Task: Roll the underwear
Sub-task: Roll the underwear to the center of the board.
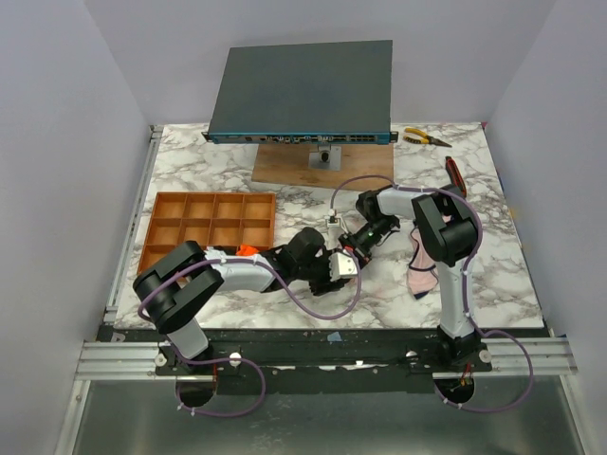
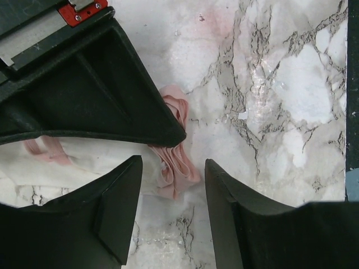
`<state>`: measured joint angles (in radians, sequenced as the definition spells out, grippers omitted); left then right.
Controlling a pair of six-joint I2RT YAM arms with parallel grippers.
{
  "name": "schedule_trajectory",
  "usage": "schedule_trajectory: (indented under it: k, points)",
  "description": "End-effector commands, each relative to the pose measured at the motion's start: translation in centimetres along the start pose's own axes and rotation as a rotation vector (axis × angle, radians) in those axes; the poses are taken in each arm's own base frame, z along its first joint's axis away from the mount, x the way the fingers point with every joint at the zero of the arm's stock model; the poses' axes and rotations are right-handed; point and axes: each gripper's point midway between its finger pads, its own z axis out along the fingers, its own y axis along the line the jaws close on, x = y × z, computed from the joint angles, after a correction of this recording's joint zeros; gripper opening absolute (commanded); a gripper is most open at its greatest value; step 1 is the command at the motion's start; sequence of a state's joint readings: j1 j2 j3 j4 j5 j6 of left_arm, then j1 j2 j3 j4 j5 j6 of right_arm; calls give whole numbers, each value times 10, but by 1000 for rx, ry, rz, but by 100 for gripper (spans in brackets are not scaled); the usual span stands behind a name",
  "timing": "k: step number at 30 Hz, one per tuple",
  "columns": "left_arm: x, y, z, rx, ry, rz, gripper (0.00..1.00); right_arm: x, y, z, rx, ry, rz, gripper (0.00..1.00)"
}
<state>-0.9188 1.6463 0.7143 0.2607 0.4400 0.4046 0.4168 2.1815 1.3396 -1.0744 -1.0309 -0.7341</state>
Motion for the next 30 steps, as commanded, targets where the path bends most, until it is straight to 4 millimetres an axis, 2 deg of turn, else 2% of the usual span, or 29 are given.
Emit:
schedule_trajectory:
  k: [1,9,13,20,26,30]
  points:
    - [-1,-10,3,53,-2,10,49,2,1,1,-30,-13,24,1]
    - [3,-11,9,69,28,-18,49,1,1,-1,-30,-20,28,1]
    - [2,-9,11,72,32,-28,43,1,1,-2,-31,-23,29,1]
    - [5,-14,13,106,60,-51,23,1,0,-1,-22,-30,30,1]
    - [6,-22,15,170,83,-87,0,-4,0,-6,23,-42,10,5]
    - [7,-29,15,223,97,-124,0,-7,0,-11,68,-53,-2,15]
